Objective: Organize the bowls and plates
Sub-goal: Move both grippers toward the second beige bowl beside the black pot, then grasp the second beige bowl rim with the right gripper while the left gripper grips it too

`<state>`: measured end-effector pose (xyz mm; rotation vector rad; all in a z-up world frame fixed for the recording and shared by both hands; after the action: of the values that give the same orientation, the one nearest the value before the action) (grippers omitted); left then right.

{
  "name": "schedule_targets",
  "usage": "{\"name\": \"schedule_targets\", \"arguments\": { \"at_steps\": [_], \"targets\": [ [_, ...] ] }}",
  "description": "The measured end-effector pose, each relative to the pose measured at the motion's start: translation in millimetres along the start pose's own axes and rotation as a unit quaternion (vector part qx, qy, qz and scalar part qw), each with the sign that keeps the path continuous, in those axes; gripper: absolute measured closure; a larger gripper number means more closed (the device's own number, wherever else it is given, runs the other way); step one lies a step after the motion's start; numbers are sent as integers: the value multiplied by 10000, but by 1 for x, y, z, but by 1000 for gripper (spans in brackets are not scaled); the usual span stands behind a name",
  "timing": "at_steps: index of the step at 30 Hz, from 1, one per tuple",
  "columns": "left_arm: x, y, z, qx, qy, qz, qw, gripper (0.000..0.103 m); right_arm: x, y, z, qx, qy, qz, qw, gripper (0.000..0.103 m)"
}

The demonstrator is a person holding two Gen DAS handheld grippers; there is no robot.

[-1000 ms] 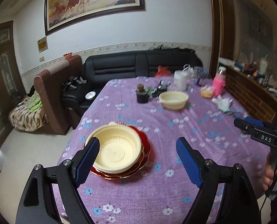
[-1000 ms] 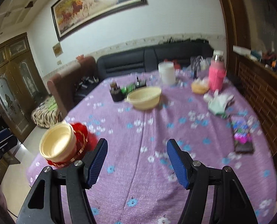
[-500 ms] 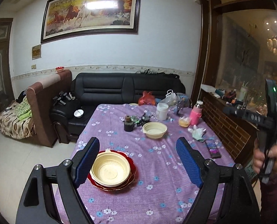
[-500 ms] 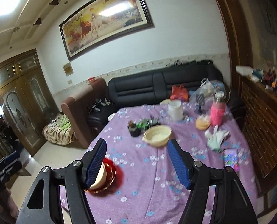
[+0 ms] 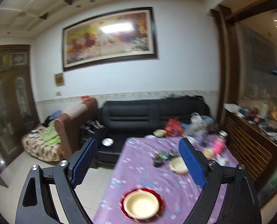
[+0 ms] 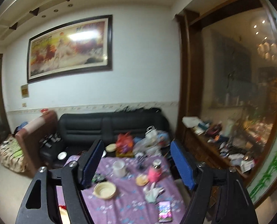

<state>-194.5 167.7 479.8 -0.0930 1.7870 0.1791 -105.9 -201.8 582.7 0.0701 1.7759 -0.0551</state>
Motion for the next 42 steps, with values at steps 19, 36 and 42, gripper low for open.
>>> {"name": "schedule_targets", "arguments": {
  "at_steps": [19, 36, 42],
  "targets": [
    [224, -106, 234, 1146, 2591, -289, 9586, 9, 310, 66, 297, -965, 2873, 344, 9524, 19],
    [348, -173, 448, 1179, 4211, -1194, 8914, 37, 492, 113, 443, -1190, 4040, 1025, 9012, 40],
    [375, -201, 483, 1082, 4570, -1244, 8740, 37, 515, 120, 460, -1277, 4171, 1011, 8942, 51]
  ]
}}
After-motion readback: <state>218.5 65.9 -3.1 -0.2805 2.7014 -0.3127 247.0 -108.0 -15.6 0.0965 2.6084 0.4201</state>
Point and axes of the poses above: each gripper's, at about its wrist camera, not at the fingertips, and z roughly the way its jaws point, y to its left, x to its underside, the point moved 6 cm from there along z, roughly the way its jaws point, and after that the axes turned 6 degrees about -y, right-handed, at the moved point
